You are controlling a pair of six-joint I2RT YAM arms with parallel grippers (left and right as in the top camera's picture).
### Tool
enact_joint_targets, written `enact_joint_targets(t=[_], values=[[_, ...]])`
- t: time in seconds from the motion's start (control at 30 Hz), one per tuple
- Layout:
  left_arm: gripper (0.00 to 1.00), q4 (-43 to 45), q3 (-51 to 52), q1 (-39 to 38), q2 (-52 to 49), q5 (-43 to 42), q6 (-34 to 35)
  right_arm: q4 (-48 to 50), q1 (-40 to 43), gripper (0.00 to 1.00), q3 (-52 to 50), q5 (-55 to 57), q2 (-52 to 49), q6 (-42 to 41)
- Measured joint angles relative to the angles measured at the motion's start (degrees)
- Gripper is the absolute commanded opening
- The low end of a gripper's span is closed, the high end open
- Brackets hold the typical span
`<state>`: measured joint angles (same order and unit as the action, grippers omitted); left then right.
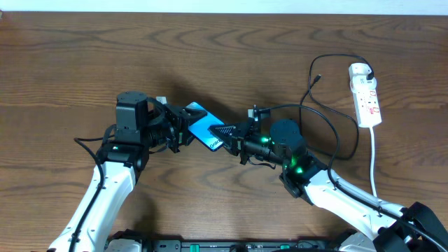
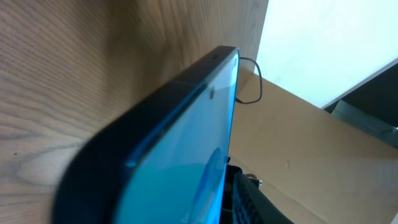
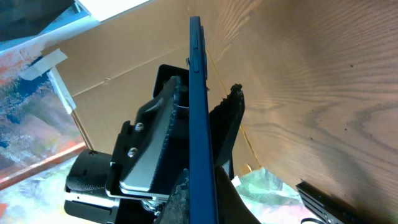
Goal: Plug charger to phone and switch on socket
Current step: 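Grasp the phone's left edge with the left gripper from the right gripper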
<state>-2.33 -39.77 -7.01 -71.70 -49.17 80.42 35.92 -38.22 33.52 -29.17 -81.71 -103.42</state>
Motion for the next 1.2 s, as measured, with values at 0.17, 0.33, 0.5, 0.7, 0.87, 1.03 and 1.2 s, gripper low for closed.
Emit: enact_joint_targets(t=[0.17,0.33,0.5,0.7,0.87,1.03,1.2], values=[[0.19,0.07,0.00,-0.15,0.00,1.09,0.79,0.33,-0.04,0.01,0.04,1.07,0.02,-1.57],[0.10,0.59,0.00,-0.24,0.00,2.03,1.70,0.31,0.00,0.01,0.07,1.88,0.02,-5.01],[0.08,1.33,0.00,-0.39,0.02,2.69,3.98,0.35,0.02,0.01,0.13,2.29,0.02,-6.23],[0.08,6.27,0.11,-0.52,0.00,3.23,6.91,1.18,0.17,0.02,0.72,3.91,0.11,-6.03],[0.08,8.94,0.13,-0.57,0.00,3.50,9.01,1.31,0.17,0.03,1.20,5.14,0.37,-5.60],[0.08,9.55,0.13,-0.57,-0.07,3.72,10.27,1.25,0.15,0.08,1.27,5.46,0.42,-5.01],[0.07,9.60,0.22,-0.72,-0.22,4.09,10.62,1.25,0.15,0.15,1.38,6.03,0.46,-3.98]])
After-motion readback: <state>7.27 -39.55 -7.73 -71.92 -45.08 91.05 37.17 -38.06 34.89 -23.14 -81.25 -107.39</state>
